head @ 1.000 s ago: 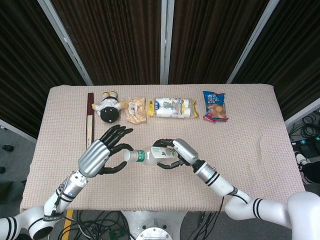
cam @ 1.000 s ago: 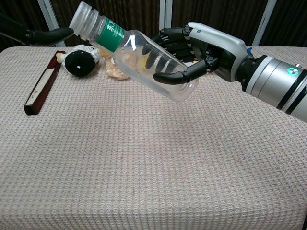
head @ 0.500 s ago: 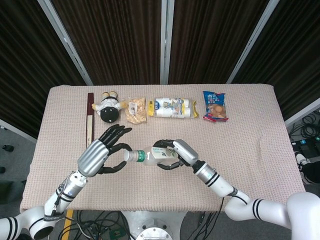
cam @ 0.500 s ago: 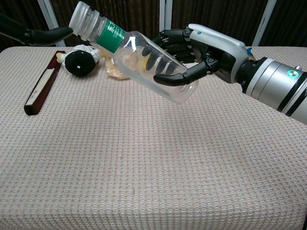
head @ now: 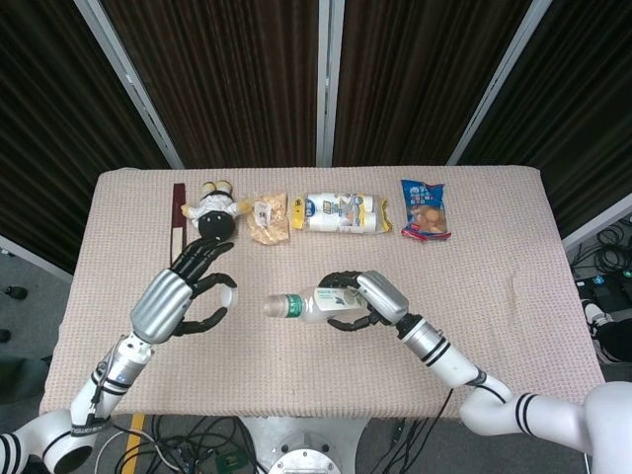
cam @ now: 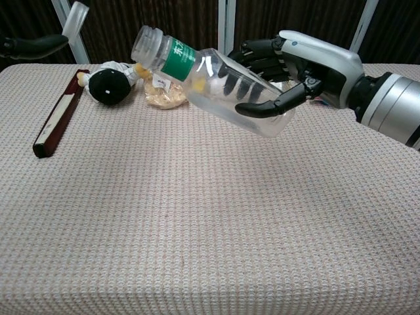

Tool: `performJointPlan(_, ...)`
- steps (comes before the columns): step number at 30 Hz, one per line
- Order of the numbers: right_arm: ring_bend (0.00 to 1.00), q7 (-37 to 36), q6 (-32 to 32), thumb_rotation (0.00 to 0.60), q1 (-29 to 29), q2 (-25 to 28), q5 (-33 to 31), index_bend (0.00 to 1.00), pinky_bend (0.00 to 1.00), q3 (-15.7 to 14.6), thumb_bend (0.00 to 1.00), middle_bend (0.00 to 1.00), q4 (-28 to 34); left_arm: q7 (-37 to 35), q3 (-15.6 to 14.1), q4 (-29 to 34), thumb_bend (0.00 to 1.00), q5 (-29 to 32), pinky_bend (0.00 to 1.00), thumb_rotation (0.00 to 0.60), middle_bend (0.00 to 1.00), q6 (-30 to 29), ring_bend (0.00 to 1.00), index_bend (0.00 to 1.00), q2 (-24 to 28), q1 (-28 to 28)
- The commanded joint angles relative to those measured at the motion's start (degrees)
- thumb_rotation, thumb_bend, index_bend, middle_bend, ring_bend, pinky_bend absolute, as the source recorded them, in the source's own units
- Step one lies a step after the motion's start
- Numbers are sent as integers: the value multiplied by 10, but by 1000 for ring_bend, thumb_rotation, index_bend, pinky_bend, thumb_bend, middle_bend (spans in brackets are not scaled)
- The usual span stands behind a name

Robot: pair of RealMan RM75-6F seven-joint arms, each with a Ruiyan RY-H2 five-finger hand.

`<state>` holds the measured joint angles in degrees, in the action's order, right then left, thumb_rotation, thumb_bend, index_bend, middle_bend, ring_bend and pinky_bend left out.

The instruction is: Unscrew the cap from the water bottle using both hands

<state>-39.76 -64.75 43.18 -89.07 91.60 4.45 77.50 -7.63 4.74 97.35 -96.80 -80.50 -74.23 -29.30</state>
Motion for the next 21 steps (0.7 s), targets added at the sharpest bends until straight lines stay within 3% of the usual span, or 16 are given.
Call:
performJointPlan(1,379,36,-1,600,-14,40,-5,618,425,-7,573,551,12,32,-8,-31,354,28,0,600,61,7,16,437,8,17)
performJointPlan(8,382,106,9,600,-27,107,-19,618,425,-10,570,551,44,110,-33,-84,352,85,0,600,61,80,16,434,-18,23)
performJointPlan(15,382,135,12,600,-36,128,-34,618,425,-3,571,550,67,170,-49,-103,351,113,0,600,62,153,16,420,-56,8)
performJointPlan(21,381,129,41,600,-32,123,-38,619,425,-10,572,545,67,227,-42,-93,307,160,0,600,61,203,16,279,-74,-7)
